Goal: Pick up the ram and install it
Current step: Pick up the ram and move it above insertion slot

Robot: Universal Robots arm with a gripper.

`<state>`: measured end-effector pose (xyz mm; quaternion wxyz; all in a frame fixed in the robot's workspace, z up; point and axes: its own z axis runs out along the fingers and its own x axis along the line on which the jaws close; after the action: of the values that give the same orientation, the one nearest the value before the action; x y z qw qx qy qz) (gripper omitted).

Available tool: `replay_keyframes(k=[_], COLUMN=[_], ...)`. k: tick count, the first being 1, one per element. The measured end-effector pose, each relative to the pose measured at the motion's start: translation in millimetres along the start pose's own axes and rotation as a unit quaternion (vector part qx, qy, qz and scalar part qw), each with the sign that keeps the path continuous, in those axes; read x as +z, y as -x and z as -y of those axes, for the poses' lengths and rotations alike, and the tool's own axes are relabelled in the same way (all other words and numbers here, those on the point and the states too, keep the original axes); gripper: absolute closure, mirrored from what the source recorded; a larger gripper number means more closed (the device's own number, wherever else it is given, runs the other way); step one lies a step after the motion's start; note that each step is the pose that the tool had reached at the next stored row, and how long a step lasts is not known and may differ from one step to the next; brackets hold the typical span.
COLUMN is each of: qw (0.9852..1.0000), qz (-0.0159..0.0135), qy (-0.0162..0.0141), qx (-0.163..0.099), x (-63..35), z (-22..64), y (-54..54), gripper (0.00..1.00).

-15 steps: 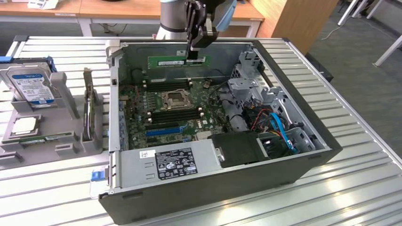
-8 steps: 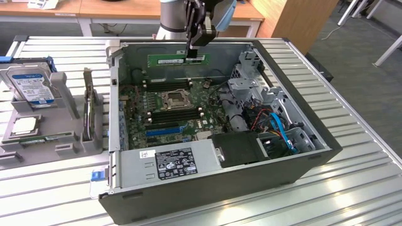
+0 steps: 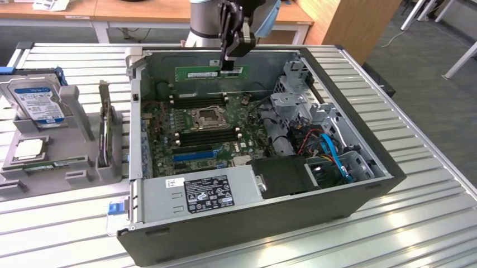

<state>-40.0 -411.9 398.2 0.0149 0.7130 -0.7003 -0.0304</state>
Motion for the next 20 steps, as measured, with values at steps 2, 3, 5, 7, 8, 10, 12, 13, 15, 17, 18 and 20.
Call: replay_keyframes(k=[2,3,5,7,8,10,12,13,15,17,18,20], qw=[1.0000,1.0000,1.0000,1.0000,1.0000,1.0000,1.0000,1.0000,1.0000,1.0000,1.0000,1.0000], qz=[0.0000,0.0001,0.0001,0.0000,0.0001,0.0000,0.0000,0.0000,0.0000,0.0001,0.0001,0.0000], qy=[0.0000,0.0000,0.0000,0.0000,0.0000,0.0000,0.0000,0.0000,0.0000,0.0000,0.0000,0.0000], qx=[0.000,0.000,0.000,0.000,0.000,0.000,0.000,0.000,0.000,0.000,0.000,0.000], x=[3.6,5.4,9.1,12.6,14.4,18.1,21.7,23.3,26.3,29.3,30.8,33.6], z=[0.2,0.3,0.6,0.8,0.9,1.1,1.4,1.5,1.7,1.9,2.0,2.1], y=[-0.1,-0.1,-0.2,-0.3,-0.3,-0.4,-0.5,-0.5,-0.6,-0.7,-0.7,-0.8], gripper=[0.88,0.88,0.88,0.88,0.88,0.88,0.88,0.88,0.88,0.88,0.88,0.88])
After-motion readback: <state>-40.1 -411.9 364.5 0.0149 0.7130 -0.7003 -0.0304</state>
